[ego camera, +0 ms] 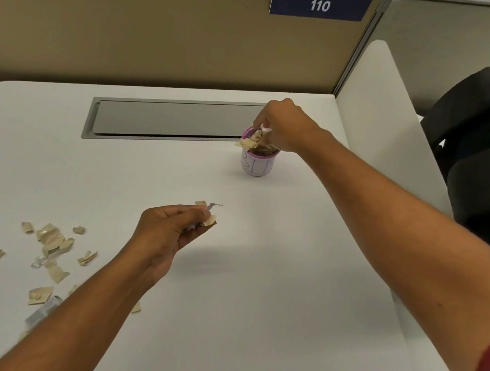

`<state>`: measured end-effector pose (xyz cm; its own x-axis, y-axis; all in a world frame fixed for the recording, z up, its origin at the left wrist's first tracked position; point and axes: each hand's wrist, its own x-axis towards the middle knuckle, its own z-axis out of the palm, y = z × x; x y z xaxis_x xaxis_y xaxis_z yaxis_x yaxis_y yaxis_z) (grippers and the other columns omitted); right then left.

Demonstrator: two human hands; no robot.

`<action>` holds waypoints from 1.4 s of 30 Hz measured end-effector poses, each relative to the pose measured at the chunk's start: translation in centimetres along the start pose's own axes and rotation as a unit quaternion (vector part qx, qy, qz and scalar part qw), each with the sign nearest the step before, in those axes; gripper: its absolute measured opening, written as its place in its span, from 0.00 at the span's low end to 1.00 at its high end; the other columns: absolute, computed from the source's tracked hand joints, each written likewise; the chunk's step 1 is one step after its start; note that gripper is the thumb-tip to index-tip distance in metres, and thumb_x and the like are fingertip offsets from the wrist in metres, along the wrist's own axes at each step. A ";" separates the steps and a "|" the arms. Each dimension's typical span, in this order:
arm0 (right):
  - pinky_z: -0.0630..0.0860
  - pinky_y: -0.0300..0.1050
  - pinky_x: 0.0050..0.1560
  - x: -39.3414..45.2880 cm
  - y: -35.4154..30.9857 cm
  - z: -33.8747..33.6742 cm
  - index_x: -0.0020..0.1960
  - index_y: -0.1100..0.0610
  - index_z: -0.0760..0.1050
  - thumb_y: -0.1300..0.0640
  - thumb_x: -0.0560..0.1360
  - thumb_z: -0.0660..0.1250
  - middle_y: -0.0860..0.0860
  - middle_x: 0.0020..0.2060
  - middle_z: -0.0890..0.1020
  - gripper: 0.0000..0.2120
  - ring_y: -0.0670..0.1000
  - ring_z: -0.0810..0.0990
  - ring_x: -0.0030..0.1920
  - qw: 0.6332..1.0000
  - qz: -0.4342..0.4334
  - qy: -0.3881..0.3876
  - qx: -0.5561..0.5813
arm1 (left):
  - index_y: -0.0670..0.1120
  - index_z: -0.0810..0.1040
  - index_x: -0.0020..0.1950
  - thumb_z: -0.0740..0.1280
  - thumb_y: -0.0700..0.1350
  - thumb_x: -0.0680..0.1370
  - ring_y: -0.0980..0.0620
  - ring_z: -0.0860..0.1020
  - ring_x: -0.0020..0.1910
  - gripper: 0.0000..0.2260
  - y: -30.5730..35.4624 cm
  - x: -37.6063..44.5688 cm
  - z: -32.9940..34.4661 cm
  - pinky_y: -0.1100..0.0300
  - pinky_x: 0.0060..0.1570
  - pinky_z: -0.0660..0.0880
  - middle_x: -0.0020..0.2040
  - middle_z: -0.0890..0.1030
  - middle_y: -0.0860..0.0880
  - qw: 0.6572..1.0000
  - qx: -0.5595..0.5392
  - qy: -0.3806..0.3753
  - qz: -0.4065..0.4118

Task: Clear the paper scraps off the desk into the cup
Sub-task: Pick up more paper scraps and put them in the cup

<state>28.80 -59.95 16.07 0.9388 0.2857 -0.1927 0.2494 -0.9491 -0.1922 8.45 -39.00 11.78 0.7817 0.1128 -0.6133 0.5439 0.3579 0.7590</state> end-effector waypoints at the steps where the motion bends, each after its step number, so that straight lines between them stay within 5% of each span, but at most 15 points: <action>1: 0.83 0.55 0.55 0.1 -0.1 0.2 0.64 0.54 0.82 0.61 0.75 0.75 0.58 0.61 0.81 0.18 0.60 0.83 0.56 1.000 0.008 0.015 0.009 | 0.32 0.87 0.46 0.76 0.31 0.73 0.49 0.88 0.46 0.04 0.0 0.0 0.0 0.61 0.49 0.84 0.52 0.89 0.42 1.000 -0.001 0.002 0.000; 6: 0.82 0.52 0.54 0.4 -1.5 2.1 0.58 0.56 0.85 0.55 0.77 0.72 0.59 0.54 0.84 0.11 0.60 0.84 0.51 0.999 0.034 0.023 0.035 | 0.31 0.86 0.47 0.76 0.31 0.73 0.48 0.88 0.45 0.04 -0.1 -0.1 -0.1 0.60 0.49 0.85 0.48 0.89 0.42 1.000 -0.005 0.009 -0.004; 16: 0.80 0.51 0.56 1.3 -1.6 4.2 0.66 0.60 0.77 0.58 0.75 0.74 0.61 0.61 0.81 0.20 0.62 0.82 0.59 0.998 0.020 -0.054 -0.036 | 0.29 0.85 0.48 0.75 0.31 0.74 0.49 0.88 0.44 0.06 0.4 0.1 -0.5 0.60 0.49 0.85 0.49 0.88 0.40 1.000 -0.006 0.018 -0.001; 20: 0.80 0.50 0.59 1.4 -0.4 2.3 0.65 0.57 0.82 0.60 0.79 0.69 0.59 0.60 0.83 0.15 0.62 0.82 0.58 0.997 -0.012 -0.075 0.017 | 0.29 0.85 0.48 0.75 0.31 0.74 0.49 0.88 0.45 0.05 0.4 0.2 -0.6 0.61 0.49 0.85 0.48 0.88 0.41 1.000 -0.009 0.019 -0.003; 24: 0.79 0.45 0.51 0.9 1.7 -0.6 0.58 0.54 0.86 0.65 0.78 0.67 0.56 0.55 0.86 0.14 0.56 0.83 0.53 0.997 -0.027 -0.031 0.071 | 0.30 0.86 0.47 0.75 0.31 0.74 0.49 0.88 0.45 0.04 0.5 0.5 -0.3 0.60 0.49 0.85 0.47 0.89 0.43 1.000 -0.007 0.017 -0.003; 31: 0.81 0.44 0.57 1.1 3.1 -1.3 0.56 0.60 0.86 0.68 0.77 0.70 0.56 0.52 0.88 0.11 0.53 0.85 0.49 0.985 0.019 0.104 0.137 | 0.32 0.87 0.45 0.75 0.31 0.74 0.51 0.88 0.44 0.02 0.4 0.9 0.8 0.59 0.49 0.85 0.48 0.89 0.43 1.000 0.014 0.011 0.003; 36: 0.82 0.51 0.56 1.7 1.2 2.5 0.60 0.56 0.84 0.62 0.78 0.69 0.60 0.58 0.83 0.12 0.62 0.84 0.54 0.998 0.003 0.037 0.057 | 0.32 0.87 0.45 0.76 0.32 0.73 0.51 0.88 0.46 0.03 0.2 1.0 1.2 0.59 0.51 0.85 0.49 0.89 0.42 0.999 0.031 0.006 0.003; 42: 0.76 0.48 0.47 1.9 0.0 5.4 0.66 0.55 0.78 0.59 0.72 0.77 0.58 0.60 0.80 0.23 0.63 0.82 0.58 0.999 -0.009 -0.036 -0.018 | 0.35 0.88 0.43 0.76 0.33 0.73 0.50 0.88 0.46 0.01 0.1 1.0 1.0 0.61 0.49 0.84 0.49 0.89 0.44 0.999 0.036 0.009 0.005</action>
<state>29.33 -58.68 10.53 0.9151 0.3099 -0.2581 0.2756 -0.9477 -0.1608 9.61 -39.75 11.42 0.7822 0.1327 -0.6087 0.5570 0.2889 0.7787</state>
